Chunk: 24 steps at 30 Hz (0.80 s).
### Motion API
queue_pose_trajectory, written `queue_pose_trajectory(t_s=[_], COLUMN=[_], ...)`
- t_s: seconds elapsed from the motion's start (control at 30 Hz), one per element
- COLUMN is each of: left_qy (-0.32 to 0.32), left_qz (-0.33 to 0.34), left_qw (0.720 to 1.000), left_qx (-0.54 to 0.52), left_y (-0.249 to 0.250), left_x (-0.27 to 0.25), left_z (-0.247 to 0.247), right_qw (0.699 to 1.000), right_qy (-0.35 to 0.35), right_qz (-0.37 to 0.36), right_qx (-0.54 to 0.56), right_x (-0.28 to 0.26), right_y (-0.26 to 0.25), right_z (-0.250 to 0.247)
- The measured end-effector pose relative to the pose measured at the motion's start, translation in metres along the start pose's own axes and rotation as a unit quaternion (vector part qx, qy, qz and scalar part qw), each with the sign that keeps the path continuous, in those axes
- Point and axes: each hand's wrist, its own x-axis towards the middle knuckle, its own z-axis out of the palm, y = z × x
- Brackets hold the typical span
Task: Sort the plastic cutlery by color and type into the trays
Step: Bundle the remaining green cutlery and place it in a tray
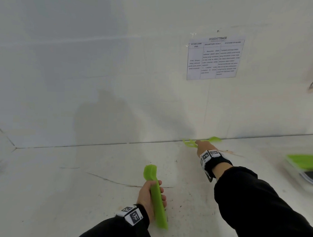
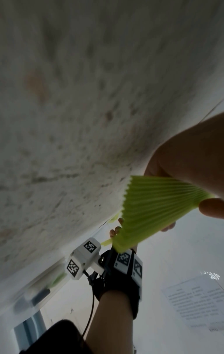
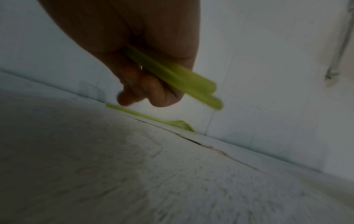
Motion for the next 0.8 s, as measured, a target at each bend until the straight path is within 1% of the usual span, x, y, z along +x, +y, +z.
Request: queue_pose_trajectory(t_s=[0.13, 0.27, 0.37, 0.47, 0.67, 0.77, 0.8], left_qy=[0.010, 0.017, 0.020, 0.021, 0.017, 0.017, 0.017], left_qz=[0.001, 0.006, 0.006, 0.006, 0.004, 0.007, 0.008], left_qw=[1.000, 0.999, 0.999, 0.999, 0.999, 1.000, 1.000], left_qx=[-0.019, -0.030, -0.029, -0.029, -0.028, -0.025, -0.023], left_y=[-0.009, -0.013, -0.018, -0.022, -0.026, -0.027, -0.027], left_x=[0.001, 0.003, 0.004, 0.004, 0.002, 0.001, 0.001], left_z=[0.015, 0.028, 0.034, 0.037, 0.040, 0.039, 0.038], right_qw=[0.994, 0.991, 0.993, 0.996, 0.998, 0.997, 0.998], right_qy=[-0.026, -0.044, -0.045, -0.026, -0.021, -0.035, -0.027], right_qz=[-0.104, -0.127, -0.108, -0.074, -0.040, -0.023, -0.016], right_qx=[-0.027, -0.027, 0.000, 0.037, 0.046, 0.057, 0.051], right_x=[0.016, 0.027, 0.031, 0.030, 0.029, 0.020, 0.018], right_y=[0.002, -0.001, -0.001, 0.000, 0.002, -0.001, -0.002], right_z=[0.006, 0.012, 0.016, 0.016, 0.017, 0.016, 0.017])
